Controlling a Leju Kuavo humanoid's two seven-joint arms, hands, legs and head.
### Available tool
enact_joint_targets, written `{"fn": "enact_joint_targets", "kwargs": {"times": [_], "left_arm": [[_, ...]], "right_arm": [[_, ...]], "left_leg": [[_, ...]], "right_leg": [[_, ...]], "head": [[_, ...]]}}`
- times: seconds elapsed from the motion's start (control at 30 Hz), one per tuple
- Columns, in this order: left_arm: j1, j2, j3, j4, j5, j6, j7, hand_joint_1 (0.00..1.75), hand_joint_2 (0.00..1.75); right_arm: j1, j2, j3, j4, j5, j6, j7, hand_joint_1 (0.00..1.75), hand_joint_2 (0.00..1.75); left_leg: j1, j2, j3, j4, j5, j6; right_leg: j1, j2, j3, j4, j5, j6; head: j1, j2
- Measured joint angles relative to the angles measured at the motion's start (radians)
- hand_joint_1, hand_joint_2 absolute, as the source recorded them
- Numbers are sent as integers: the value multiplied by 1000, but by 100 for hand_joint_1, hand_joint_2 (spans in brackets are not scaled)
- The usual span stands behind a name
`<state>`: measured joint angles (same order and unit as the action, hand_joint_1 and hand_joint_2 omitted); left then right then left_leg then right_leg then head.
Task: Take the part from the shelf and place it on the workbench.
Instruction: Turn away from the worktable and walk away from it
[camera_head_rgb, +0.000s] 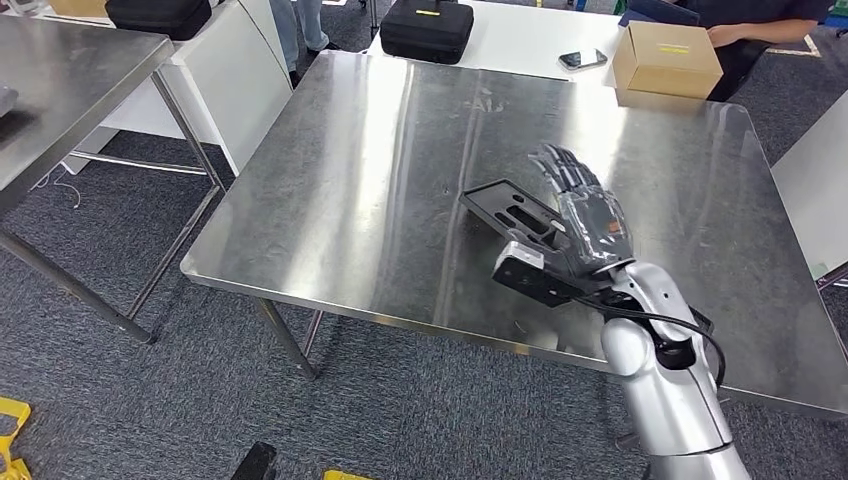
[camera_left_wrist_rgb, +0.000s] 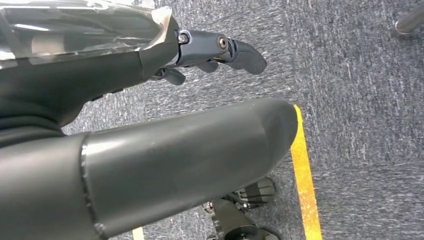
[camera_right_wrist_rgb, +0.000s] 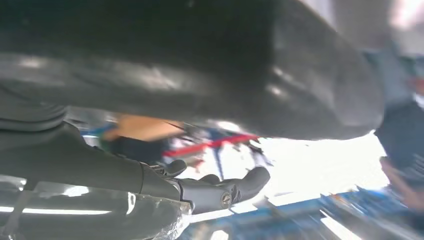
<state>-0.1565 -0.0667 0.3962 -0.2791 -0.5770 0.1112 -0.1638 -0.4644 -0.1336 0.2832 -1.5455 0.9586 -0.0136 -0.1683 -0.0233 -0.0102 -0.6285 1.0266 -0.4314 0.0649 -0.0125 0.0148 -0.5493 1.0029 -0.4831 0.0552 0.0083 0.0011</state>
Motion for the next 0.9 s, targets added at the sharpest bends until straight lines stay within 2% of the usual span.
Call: {"fn": "enact_joint_targets", "kwargs": {"times": [0.23,0.37,0.5,0.67,0.83,0.9], "left_arm": [[0,-7,27,-5,22,42,-20,0,0],[6,-8,74,-6,66,79,-55,0,0],[22,-8,122,-9,90,107,-99,0,0],[49,-9,176,-10,117,136,-112,0,0],[71,-13,241,-9,165,140,-122,0,0],[80,-17,266,-9,179,140,-126,0,0]], "right_arm": [[-33,50,94,-220,-173,-109,11,0,0],[-36,56,96,-334,-251,-145,2,0,0],[-16,50,68,-412,-318,-218,-52,0,0],[68,34,26,-476,-410,-307,-144,0,0],[201,30,10,-532,-450,-406,-256,0,0],[251,30,6,-548,-454,-456,-292,0,0]], "left_leg": [[0,0,0,0,0,0],[0,0,0,0,0,0],[0,0,0,0,-1,-1],[-4,0,0,2,-5,2],[-2,1,4,-2,-3,14],[6,5,8,-11,3,20]], "right_leg": [[0,0,0,0,0,0],[0,0,-1,-1,0,0],[0,0,-8,-1,-1,-1],[-4,0,1,-4,0,1],[-6,0,4,-5,-2,10],[-6,-2,-13,36,-31,8]], "head": [[0,0],[0,0],[0,0],[0,0],[0,0],[3,0]]}}
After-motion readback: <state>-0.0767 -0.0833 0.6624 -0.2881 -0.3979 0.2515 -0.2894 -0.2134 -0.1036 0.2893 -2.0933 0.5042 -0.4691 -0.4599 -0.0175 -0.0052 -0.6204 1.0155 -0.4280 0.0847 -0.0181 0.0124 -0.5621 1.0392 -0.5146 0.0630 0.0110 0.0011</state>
